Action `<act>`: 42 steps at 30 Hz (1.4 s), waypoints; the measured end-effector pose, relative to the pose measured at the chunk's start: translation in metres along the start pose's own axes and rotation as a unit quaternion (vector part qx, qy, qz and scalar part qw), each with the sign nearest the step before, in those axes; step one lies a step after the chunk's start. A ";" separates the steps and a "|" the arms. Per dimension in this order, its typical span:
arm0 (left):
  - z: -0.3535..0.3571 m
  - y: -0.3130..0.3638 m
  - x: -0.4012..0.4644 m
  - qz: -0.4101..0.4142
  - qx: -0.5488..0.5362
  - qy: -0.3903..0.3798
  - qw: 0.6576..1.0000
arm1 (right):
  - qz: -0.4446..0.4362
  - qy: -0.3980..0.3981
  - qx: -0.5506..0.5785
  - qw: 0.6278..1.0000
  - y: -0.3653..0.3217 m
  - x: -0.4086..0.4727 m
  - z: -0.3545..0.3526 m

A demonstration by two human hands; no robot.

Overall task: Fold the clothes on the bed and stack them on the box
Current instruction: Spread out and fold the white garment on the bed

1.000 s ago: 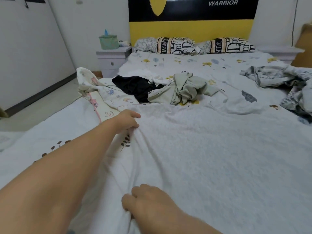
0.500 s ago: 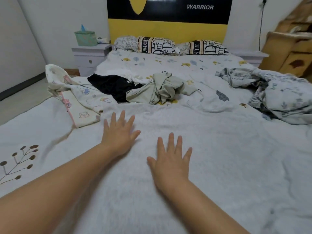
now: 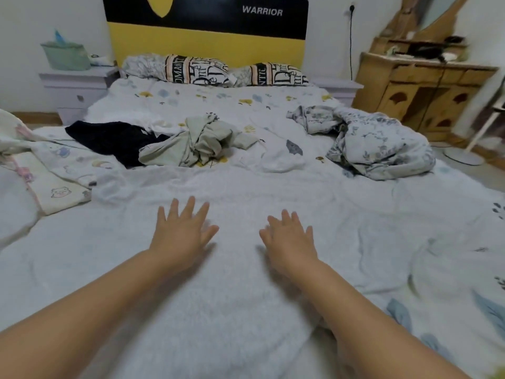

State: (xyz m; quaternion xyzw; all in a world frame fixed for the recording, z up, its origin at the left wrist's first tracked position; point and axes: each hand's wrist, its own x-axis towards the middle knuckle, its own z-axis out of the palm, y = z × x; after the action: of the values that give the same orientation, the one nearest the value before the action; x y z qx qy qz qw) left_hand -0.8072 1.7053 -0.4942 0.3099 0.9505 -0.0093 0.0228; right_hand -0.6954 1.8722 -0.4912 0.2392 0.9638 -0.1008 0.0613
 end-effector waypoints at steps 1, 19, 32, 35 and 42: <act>0.000 0.018 -0.005 0.024 -0.013 -0.004 1.000 | 0.036 0.014 -0.023 0.999 0.017 -0.005 -0.001; 0.014 0.146 -0.075 0.331 -0.175 0.194 0.907 | 0.050 0.129 0.115 0.984 0.166 -0.090 -0.027; -0.029 0.204 -0.071 0.136 -0.505 0.036 0.852 | 0.029 0.104 0.107 0.988 0.185 -0.118 -0.010; -0.048 0.197 -0.060 0.076 -0.608 -0.001 0.791 | 0.042 0.168 0.104 0.980 0.177 -0.109 -0.010; -0.055 0.169 -0.038 -0.066 -0.741 -0.097 0.662 | 0.001 0.185 0.219 0.958 0.174 -0.062 -0.020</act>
State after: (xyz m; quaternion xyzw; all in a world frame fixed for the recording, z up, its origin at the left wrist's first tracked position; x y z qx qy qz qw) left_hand -0.6793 1.8215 -0.4381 0.1242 0.6539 0.6661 0.3365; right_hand -0.5598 1.9991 -0.4898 0.2627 0.9123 -0.2629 -0.1720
